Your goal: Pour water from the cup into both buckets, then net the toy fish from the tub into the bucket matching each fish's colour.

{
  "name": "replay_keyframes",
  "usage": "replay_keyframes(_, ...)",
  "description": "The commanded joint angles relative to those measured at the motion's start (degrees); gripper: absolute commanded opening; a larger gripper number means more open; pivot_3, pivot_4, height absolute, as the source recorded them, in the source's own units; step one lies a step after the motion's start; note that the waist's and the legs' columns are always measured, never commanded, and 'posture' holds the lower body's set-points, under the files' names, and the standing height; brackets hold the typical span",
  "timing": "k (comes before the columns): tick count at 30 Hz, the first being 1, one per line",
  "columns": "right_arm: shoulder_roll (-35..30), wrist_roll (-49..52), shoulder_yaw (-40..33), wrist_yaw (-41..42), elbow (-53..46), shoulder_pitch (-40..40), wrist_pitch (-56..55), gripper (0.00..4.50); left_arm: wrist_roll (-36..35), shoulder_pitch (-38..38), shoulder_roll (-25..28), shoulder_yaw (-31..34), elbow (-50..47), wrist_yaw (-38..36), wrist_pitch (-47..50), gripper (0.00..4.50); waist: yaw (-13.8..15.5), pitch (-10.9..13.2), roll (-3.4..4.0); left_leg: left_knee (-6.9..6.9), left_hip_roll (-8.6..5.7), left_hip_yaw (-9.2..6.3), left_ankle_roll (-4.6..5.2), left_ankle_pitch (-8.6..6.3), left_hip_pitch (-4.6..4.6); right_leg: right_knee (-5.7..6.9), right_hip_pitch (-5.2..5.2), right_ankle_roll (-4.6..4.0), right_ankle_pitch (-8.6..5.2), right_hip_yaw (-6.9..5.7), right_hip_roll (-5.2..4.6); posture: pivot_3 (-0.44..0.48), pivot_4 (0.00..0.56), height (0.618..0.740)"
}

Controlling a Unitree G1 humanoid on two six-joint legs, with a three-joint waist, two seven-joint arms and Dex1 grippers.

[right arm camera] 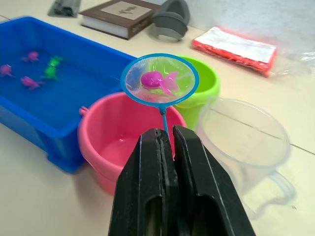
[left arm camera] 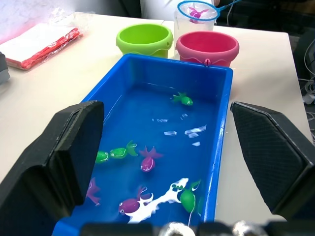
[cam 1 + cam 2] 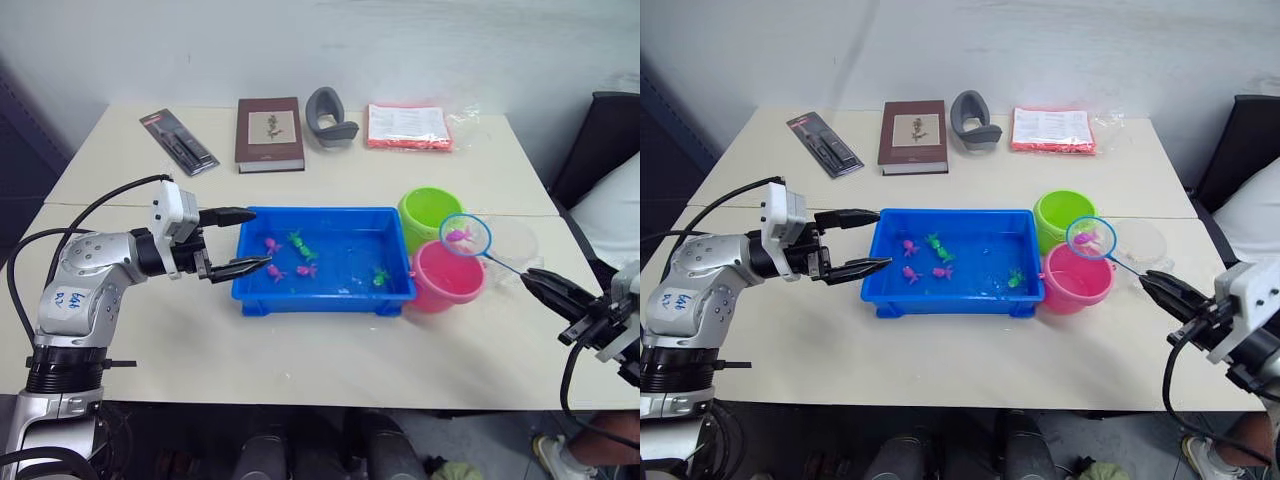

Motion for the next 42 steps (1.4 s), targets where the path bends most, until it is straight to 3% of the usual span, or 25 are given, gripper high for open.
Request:
replay_keyframes(1, 0.39, -7.73, 2.19, -0.69, 3.61, 0.09, -12.29, 0.0, -0.28, -0.38, -0.47, 0.55, -1.56, 0.28, -0.72, 4.43, -0.21, 0.0, 0.0, 0.0, 0.0, 0.0, -0.01, 0.0, 0.04, 0.01, 0.02, 0.0, 0.0, 0.0, 0.0, 0.0, 0.15, 0.74)
replay_keyframes(9, 0.41, -26.44, 7.55, -9.3, 16.23, -0.94, -44.08, 0.0, -0.12, -1.74, -1.68, -0.05, -1.51, 0.64, -0.48, 4.43, -0.96, 0.0, 0.0, 0.0, 0.0, 0.07, -0.08, 0.01, 0.12, 0.09, 0.03, -0.02, -0.01, 0.09, 0.01, 0.0, 0.15, 0.74)
replay_keyframes(12, 0.09, -29.16, 7.71, -12.79, 17.67, -0.94, -48.13, 0.0, -0.31, -1.97, -1.78, -0.09, -1.67, 0.54, -0.42, 4.43, -0.98, 0.0, 0.0, 0.0, 0.01, 0.09, -0.13, 0.02, 0.17, 0.13, 0.03, -0.05, -0.03, 0.12, 0.01, 0.0, 0.15, 0.74)
replay_keyframes(20, -4.5, -50.71, 7.51, -26.14, 18.35, -0.29, -62.72, 0.0, 1.81, -4.68, -1.32, -1.82, 1.32, -3.07, -3.83, 4.43, -1.01, 0.0, 0.0, 0.0, 0.01, 0.17, -0.18, 0.02, 0.25, 0.19, 0.04, -0.07, -0.05, 0.21, 0.02, 0.0, 0.15, 0.74)
replay_keyframes(26, -5.13, -58.76, 6.76, -34.92, 20.45, 1.76, -63.4, 0.0, 2.17, -5.64, -1.76, -2.5, 2.29, -3.88, -4.13, 4.43, -1.07, 0.0, 0.0, -0.02, 0.02, 0.23, -0.2, 0.02, 0.29, 0.21, 0.04, -0.09, -0.06, 0.28, 0.04, 0.0, 0.15, 0.74)
replay_keyframes(30, -6.13, -54.03, 7.44, -35.29, 18.72, 2.45, -63.75, 0.0, 2.22, -5.62, -1.71, -2.34, 2.43, -4.08, -4.11, 4.43, -1.09, 0.0, -0.01, -0.02, 0.02, 0.27, -0.2, 0.02, 0.33, 0.23, 0.05, -0.09, -0.06, 0.32, 0.04, 0.0, 0.15, 0.74)
replay_keyframes(32, -6.74, -46.47, 8.72, -32.37, 15.8, 2.3, -60.81, 0.0, 2.11, -5.32, -1.25, -1.71, 2.75, -4.15, -4.04, 4.43, -1.23, 0.0, -0.01, -0.02, 0.03, 0.27, -0.2, 0.02, 0.37, 0.23, 0.07, -0.09, -0.06, 0.34, 0.05, 0.0, 0.15, 0.74)
replay_keyframes(37, -11.17, -9.47, 13.86, -16.48, 3.22, 2.7, -35.02, 0.0, 2.47, -1.48, 3.35, 2.02, 6.34, -5.89, -4.96, 4.43, -2.24, 0.01, -0.01, -0.05, 0.12, 0.3, -0.21, 0.03, 0.46, 0.29, 0.08, -0.1, -0.07, 0.4, 0.11, 0.0, 0.15, 0.74)
replay_keyframes(40, -14.74, -0.66, 15.95, -10.16, -1.53, 2.54, -24.3, 0.0, 1.47, 0.44, 5.35, 4.5, 8.71, -7.17, -5.49, 4.43, -2.22, 0.01, -0.02, -0.07, 0.17, 0.23, -0.19, 0.02, 0.5, 0.29, 0.11, -0.18, -0.11, 0.33, 0.09, 0.0, 0.15, 0.74)
replay_keyframes(42, -15.81, 4.57, 17.2, -10.53, -3.35, -2.69, -16.66, 0.0, 1.46, 1.12, 6.26, 6.06, 9.77, -7.26, -6.22, 4.43, -2.31, 0.02, -0.02, -0.07, 0.17, 0.17, -0.13, -0.01, 0.48, 0.27, 0.14, -0.18, -0.11, 0.28, 0.04, 0.0, 0.15, 0.74)
